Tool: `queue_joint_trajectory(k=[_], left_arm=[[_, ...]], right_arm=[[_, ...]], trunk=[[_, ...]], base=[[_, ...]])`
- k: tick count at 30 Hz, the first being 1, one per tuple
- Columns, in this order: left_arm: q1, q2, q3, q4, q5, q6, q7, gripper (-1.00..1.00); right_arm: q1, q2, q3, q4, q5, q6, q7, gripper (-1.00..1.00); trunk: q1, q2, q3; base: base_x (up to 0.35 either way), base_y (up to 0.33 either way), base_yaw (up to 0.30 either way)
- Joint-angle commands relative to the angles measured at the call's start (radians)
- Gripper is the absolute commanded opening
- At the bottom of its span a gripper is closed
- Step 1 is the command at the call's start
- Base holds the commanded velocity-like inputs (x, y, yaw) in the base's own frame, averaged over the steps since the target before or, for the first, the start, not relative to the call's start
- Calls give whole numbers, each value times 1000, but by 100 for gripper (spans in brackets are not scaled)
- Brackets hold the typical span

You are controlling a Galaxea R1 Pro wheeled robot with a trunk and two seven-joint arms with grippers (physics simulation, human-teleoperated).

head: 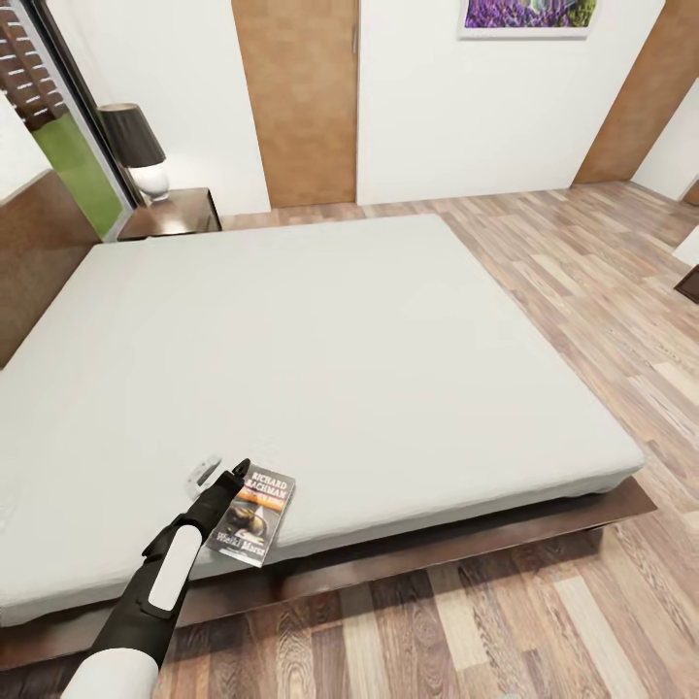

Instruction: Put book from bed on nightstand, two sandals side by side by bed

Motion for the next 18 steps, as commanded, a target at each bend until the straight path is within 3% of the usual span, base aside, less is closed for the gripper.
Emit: queue_joint_trajectory(k=[1, 18], left_arm=[[0, -1, 3, -2, 10, 8, 1, 100], [0, 1, 4, -2, 10, 11, 0, 100]], right_arm=[[-1, -1, 8, 1, -7, -7, 1, 100], [-1, 0, 8, 1, -7, -7, 4, 100]], trunk=[[-4, 7, 3], [-69, 126, 56]], base=[[0, 0, 0], [0, 0, 0]])
